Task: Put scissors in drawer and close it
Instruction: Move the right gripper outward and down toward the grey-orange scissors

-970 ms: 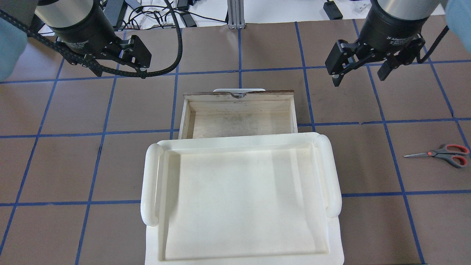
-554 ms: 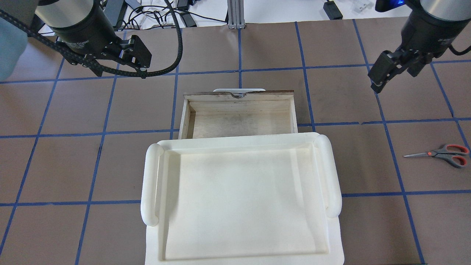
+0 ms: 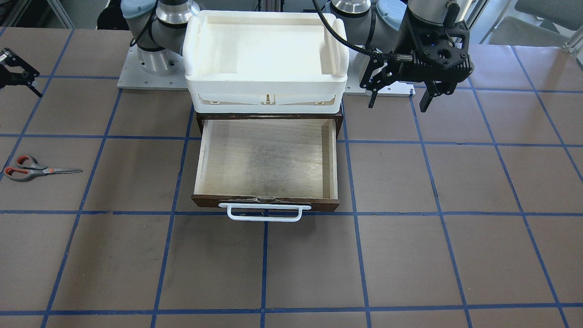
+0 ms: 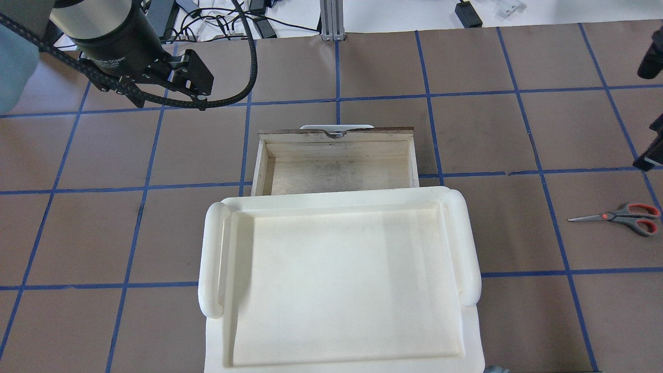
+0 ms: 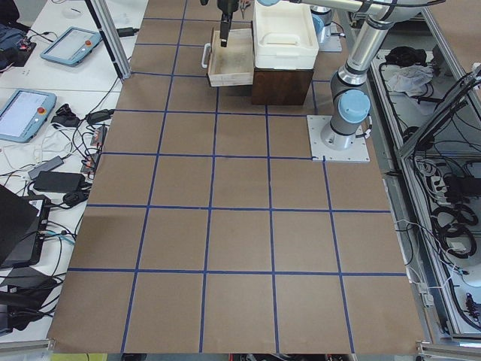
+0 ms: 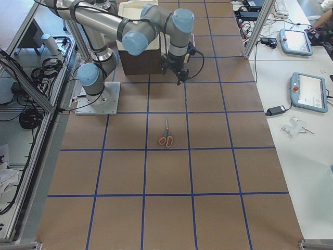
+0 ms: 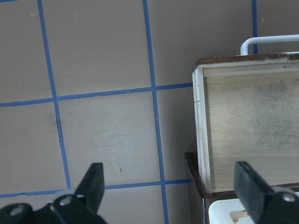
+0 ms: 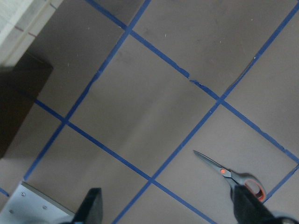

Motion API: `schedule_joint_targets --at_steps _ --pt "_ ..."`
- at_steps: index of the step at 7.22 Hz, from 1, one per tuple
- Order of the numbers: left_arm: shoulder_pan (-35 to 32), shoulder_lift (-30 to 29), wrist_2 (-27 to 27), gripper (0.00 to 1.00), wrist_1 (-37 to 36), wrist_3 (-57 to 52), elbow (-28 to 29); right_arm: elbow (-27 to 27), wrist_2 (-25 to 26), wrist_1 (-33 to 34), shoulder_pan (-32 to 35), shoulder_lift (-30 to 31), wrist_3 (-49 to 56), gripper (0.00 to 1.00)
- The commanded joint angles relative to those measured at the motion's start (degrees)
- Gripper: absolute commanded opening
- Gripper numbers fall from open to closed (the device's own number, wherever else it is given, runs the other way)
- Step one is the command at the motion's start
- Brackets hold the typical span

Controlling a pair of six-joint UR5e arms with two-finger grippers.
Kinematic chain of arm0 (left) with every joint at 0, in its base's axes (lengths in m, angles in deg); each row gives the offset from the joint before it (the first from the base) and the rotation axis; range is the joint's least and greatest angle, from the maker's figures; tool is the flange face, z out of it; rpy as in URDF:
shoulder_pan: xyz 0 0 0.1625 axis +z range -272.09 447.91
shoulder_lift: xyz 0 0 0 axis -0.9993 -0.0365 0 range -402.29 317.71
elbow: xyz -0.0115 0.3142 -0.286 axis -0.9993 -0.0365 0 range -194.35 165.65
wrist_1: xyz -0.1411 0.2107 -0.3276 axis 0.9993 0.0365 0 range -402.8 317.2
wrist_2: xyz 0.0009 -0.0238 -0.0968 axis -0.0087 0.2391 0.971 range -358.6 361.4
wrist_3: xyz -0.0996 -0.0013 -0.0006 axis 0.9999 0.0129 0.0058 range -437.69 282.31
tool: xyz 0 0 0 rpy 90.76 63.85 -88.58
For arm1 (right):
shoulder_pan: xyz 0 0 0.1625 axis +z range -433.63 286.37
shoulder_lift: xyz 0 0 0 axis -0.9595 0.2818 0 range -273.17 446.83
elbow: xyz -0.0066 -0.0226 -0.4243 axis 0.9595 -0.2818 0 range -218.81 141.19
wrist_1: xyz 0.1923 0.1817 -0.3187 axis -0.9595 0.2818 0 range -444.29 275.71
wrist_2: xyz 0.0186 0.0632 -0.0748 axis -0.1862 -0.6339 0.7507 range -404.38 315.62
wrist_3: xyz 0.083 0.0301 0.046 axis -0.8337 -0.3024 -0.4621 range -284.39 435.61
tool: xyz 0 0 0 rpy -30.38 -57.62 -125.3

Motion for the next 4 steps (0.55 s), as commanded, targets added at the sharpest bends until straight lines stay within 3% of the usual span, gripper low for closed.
schedule_joint_targets --at_steps 1,3,4 --pt "-0.1 0.0 0.0 1.00 0.1 0.0 0.0 7.5 0.0 9.9 -6.9 -0.4 25.2 1.00" --pt "0.0 0.0 0.0 1.00 0.0 0.0 -0.1 10.7 -0.3 22.3 -7.6 -6.1 44.1 1.00" --pt "0.0 0.0 0.0 1.00 0.0 0.0 -0.1 10.8 -0.2 24.6 -9.0 -9.1 46.9 1.00"
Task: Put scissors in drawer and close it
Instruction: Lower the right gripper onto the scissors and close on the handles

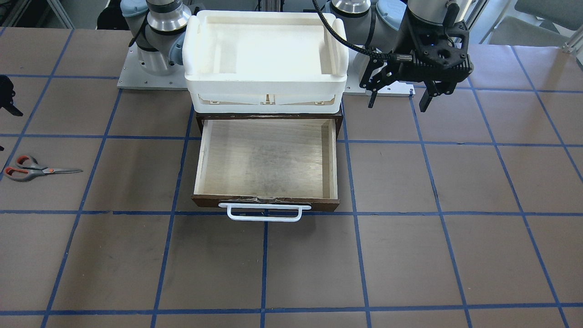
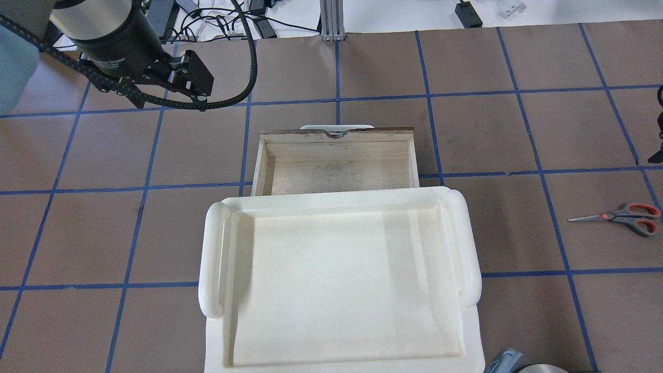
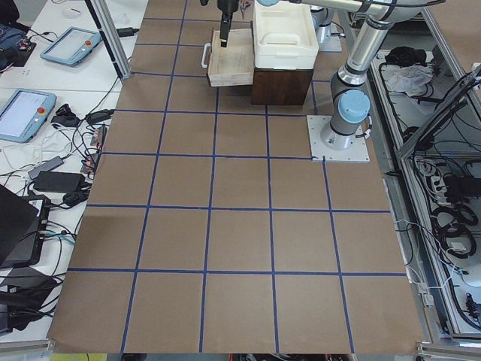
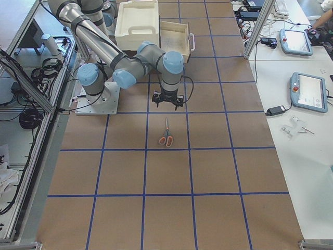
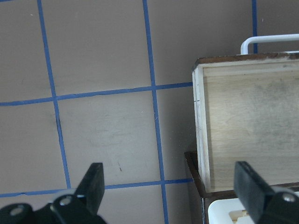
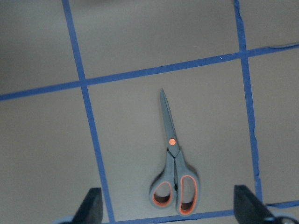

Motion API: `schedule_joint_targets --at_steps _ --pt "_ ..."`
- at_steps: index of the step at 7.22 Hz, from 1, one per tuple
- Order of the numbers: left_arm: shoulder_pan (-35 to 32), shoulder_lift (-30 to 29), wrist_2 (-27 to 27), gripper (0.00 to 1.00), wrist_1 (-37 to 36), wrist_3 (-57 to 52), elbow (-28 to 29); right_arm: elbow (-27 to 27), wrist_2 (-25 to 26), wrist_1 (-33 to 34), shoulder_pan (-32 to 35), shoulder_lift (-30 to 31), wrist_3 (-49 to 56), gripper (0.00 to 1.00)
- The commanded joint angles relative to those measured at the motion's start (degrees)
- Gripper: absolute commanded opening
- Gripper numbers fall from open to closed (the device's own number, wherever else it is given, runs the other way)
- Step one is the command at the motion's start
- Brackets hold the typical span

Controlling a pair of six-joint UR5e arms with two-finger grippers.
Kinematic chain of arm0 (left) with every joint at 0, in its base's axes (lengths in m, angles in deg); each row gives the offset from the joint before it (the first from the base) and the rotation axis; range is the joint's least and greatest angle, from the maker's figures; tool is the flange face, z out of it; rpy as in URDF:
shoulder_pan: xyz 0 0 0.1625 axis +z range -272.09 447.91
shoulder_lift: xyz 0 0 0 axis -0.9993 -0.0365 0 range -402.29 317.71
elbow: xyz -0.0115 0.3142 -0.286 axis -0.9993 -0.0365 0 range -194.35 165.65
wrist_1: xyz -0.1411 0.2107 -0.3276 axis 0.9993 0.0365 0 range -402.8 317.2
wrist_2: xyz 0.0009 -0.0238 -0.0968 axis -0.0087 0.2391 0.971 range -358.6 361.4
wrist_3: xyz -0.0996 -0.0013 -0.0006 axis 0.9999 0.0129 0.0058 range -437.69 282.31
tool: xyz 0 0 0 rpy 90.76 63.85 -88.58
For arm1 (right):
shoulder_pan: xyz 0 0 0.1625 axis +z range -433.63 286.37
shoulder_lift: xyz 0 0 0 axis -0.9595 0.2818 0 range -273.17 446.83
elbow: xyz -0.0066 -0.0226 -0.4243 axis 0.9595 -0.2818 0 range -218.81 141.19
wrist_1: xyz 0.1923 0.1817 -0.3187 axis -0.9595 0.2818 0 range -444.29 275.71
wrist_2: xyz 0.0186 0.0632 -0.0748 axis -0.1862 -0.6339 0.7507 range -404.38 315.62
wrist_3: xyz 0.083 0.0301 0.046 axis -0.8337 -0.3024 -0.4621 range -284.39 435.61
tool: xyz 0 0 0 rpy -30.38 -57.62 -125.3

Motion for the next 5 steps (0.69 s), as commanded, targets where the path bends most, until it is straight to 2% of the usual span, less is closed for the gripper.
schedule_joint_targets --at_steps 1,3,5 --pt "0.0 0.0 0.0 1.00 0.0 0.0 0.0 1.5 0.0 5.7 -2.0 -4.3 7.0 1.00" --pt "0.0 0.0 0.1 1.00 0.0 0.0 0.1 10.6 0.0 19.0 -2.0 -4.5 6.7 1.00" --pt "0.0 0.0 -0.1 1.00 0.0 0.0 0.1 11.7 -2.3 21.0 -2.0 -6.1 8.1 1.00"
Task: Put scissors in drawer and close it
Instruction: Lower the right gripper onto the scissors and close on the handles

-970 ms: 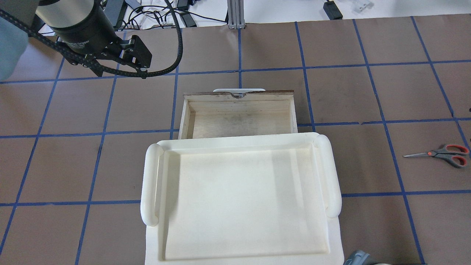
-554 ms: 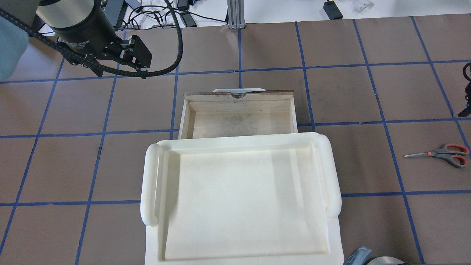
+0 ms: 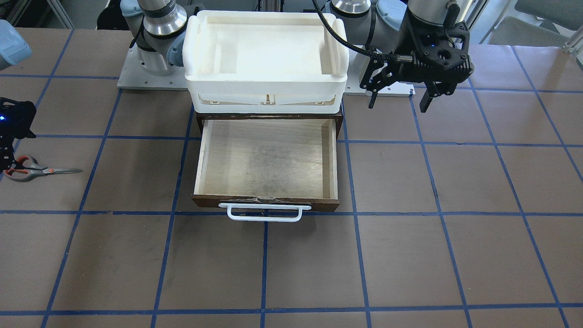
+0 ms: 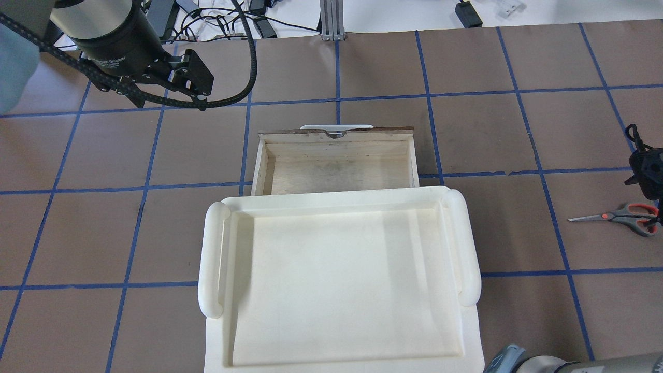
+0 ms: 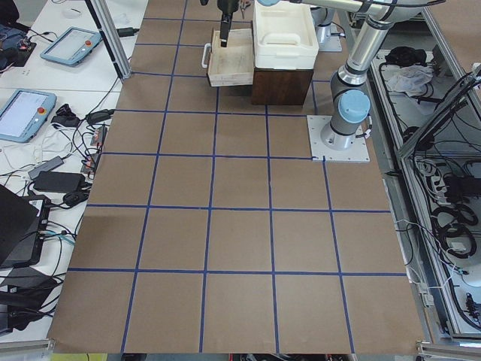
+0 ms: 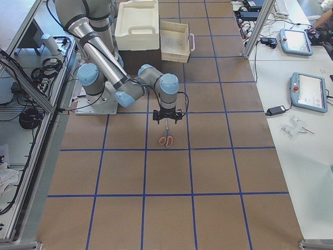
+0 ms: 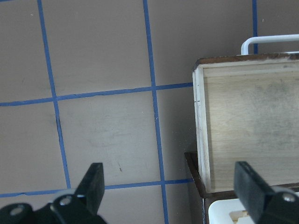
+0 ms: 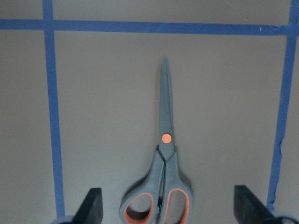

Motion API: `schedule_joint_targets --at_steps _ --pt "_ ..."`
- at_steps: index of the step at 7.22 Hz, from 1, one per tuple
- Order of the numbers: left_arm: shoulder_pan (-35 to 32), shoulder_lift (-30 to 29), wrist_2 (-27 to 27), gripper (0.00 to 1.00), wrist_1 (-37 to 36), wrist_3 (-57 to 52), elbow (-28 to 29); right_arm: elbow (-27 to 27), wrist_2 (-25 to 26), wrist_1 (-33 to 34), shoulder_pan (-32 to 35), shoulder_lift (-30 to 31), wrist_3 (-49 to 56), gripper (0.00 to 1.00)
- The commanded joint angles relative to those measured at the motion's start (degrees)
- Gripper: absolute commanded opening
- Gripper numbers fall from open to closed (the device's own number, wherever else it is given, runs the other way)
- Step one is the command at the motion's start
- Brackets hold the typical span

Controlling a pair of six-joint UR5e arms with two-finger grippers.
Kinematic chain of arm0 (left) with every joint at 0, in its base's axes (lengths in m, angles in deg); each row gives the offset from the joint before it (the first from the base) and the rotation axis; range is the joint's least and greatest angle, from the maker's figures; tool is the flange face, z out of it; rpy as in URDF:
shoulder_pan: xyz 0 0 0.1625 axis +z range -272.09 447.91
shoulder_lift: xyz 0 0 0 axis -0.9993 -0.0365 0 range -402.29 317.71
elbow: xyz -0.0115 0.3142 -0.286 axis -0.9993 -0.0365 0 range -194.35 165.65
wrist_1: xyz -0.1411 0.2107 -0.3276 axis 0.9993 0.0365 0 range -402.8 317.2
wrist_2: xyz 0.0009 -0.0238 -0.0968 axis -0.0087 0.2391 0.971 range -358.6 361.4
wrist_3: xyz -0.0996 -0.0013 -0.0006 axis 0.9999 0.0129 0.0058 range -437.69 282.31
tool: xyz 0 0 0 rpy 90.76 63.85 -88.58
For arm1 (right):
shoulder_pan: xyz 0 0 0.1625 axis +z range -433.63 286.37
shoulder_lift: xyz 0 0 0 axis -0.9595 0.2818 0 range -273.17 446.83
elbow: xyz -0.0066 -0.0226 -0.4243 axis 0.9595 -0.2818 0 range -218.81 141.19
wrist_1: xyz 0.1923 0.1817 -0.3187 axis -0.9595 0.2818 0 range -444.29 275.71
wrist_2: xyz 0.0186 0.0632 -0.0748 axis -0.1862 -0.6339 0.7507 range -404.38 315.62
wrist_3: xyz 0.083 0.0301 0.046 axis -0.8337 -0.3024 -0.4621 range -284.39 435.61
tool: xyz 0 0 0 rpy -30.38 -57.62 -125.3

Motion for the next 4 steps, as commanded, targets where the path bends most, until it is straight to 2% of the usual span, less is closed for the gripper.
schedule_joint_targets --at_steps 1,2,4 --pt "0.0 0.0 -0.1 1.00 0.0 0.0 0.0 1.2 -2.5 6.6 0.0 -4.7 1.6 1.00" --pt "0.0 0.0 0.0 1.00 0.0 0.0 0.0 1.3 -2.4 9.8 -0.2 -8.0 3.0 1.00" --pt "0.0 0.0 0.0 1.00 0.0 0.0 0.0 1.6 -2.4 9.9 -0.3 -8.3 3.0 1.00"
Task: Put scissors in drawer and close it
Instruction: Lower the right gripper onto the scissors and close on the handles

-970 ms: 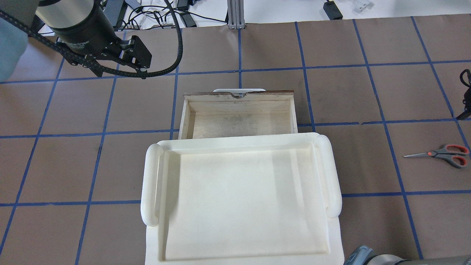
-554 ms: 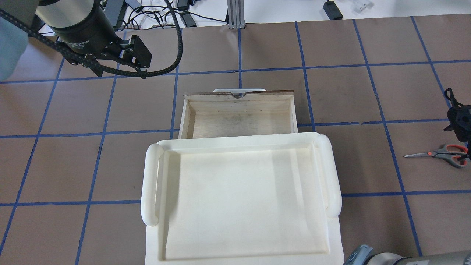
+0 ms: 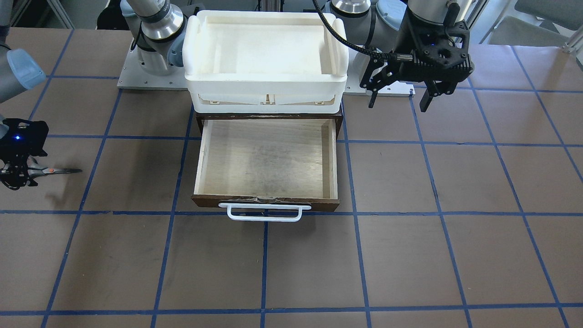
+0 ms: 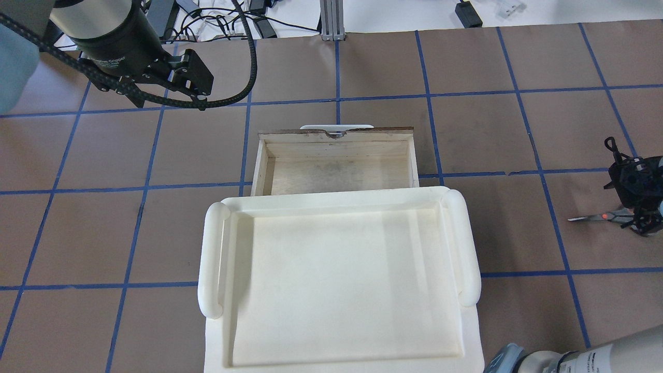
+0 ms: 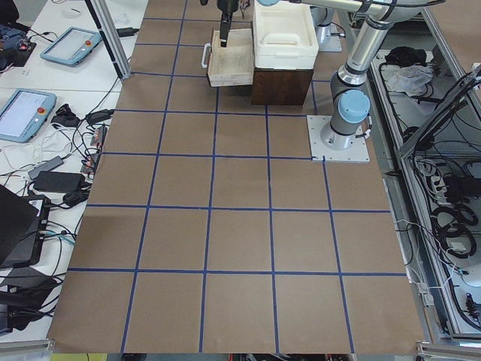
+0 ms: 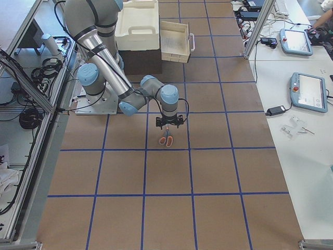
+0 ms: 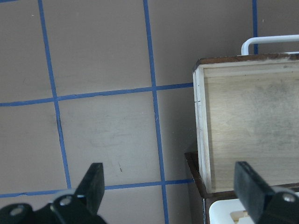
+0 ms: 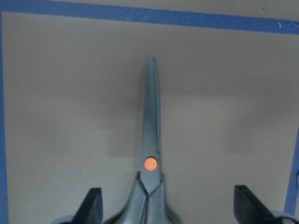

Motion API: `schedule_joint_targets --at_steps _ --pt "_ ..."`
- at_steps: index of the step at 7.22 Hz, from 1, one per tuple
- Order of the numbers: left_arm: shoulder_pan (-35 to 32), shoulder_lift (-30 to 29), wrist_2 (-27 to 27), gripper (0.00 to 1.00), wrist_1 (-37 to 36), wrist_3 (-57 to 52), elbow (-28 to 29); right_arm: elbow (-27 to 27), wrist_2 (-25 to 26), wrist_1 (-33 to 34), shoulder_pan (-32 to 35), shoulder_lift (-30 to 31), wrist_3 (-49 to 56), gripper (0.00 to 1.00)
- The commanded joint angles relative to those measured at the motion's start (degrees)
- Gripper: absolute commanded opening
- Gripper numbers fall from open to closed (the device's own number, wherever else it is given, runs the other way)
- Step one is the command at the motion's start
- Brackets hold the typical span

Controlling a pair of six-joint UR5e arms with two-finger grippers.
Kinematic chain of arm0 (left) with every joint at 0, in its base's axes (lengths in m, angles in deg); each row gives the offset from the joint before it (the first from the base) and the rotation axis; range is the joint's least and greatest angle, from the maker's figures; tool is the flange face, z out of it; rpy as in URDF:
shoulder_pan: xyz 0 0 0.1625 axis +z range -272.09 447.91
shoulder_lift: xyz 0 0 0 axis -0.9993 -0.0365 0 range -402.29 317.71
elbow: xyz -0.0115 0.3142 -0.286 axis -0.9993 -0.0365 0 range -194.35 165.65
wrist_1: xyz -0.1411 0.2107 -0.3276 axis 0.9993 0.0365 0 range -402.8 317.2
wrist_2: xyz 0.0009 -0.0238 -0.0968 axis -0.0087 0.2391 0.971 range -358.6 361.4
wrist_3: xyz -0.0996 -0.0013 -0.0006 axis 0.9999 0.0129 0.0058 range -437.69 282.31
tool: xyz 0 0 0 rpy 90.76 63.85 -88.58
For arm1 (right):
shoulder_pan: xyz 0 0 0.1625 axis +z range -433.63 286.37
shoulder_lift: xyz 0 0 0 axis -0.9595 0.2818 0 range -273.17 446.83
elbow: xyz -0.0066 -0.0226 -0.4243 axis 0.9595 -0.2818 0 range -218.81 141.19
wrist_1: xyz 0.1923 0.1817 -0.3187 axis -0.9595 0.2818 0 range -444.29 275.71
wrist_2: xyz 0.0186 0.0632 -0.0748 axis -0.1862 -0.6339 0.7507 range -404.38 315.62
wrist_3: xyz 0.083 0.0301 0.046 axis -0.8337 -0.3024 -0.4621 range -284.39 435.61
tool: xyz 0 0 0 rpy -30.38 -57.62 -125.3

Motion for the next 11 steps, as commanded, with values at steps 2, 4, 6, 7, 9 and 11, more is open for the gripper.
schedule_joint_targets --at_steps 2,4,6,7,9,11 --pt "0.0 0.0 -0.1 1.00 0.0 0.0 0.0 0.4 0.9 0.3 -0.1 -0.5 -0.1 1.00" --pt "0.0 0.0 -0.1 1.00 0.0 0.0 0.0 0.4 1.3 0.3 -0.3 -0.5 -1.4 1.00" --pt "0.0 0.0 -0.1 1.00 0.0 0.0 0.0 0.4 1.3 -0.2 -1.5 -0.9 -1.4 1.00" --pt "0.0 0.0 0.0 1.00 0.0 0.0 0.0 0.4 1.3 -0.2 -2.1 -1.4 -0.7 1.00" --pt "0.0 0.0 0.0 1.00 0.0 0.0 0.0 0.3 1.2 0.4 -3.0 -3.1 -1.0 1.00" --pt "0.0 0.0 0.0 1.00 0.0 0.0 0.0 0.2 1.2 0.3 -3.0 -2.3 -1.1 0.70"
